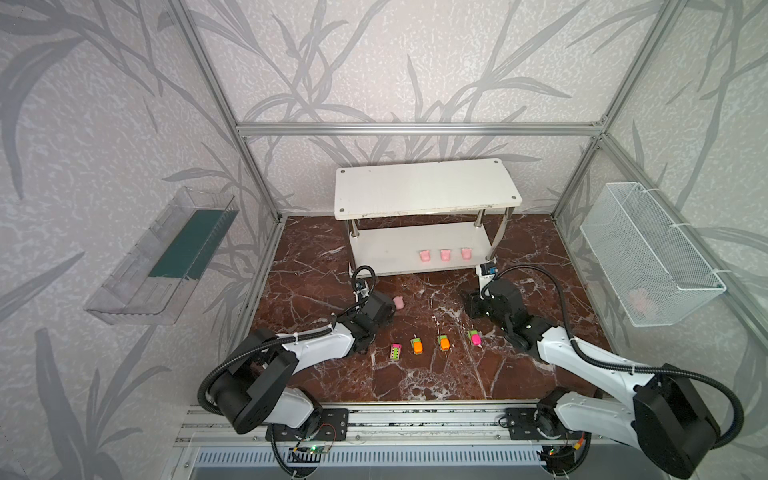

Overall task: Place and organize the plastic toys onto the shelf
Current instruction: 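Lower the left gripper onto a floor pink pig while the right gripper withdraws, then close the left gripper on the pink pig and lift it toward the lower shelf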

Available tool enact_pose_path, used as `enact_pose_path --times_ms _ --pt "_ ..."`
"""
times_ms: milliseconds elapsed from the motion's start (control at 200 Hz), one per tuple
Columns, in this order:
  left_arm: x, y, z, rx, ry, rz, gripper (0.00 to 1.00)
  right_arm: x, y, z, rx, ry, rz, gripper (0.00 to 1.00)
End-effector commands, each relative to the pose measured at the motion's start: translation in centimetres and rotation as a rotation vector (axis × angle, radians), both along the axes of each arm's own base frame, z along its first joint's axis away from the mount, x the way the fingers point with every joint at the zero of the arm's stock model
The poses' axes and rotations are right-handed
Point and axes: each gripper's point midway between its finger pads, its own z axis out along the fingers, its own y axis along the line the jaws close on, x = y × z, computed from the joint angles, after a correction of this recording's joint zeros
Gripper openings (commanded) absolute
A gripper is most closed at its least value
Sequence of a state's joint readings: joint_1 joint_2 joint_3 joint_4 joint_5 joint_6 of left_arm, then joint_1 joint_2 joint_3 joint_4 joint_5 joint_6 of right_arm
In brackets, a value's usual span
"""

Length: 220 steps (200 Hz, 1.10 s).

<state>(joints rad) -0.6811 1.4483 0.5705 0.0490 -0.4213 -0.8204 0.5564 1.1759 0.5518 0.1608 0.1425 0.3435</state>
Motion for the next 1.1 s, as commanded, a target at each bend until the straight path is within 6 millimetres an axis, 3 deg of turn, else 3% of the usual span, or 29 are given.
enact_pose_path --times_ms 0,365,730,1095 --pt "0.7 -0.2 0.4 -0.002 -0.018 0.039 0.81 0.2 -0.1 0.8 0.034 -0.028 0.002 0.52" --pt "1.1 -0.8 -0.9 0.024 0.014 0.03 0.66 0.1 -0.9 0.4 0.053 -0.016 -0.014 0.52" --pt "1.0 -0.6 -2.4 0.061 0.051 0.042 0.61 0.3 -1.3 -0.2 0.062 0.0 -0.024 0.51" --pt "1.2 -1.0 -3.6 0.065 0.066 0.038 0.4 0.4 -1.6 -0.8 0.067 0.018 -0.033 0.51"
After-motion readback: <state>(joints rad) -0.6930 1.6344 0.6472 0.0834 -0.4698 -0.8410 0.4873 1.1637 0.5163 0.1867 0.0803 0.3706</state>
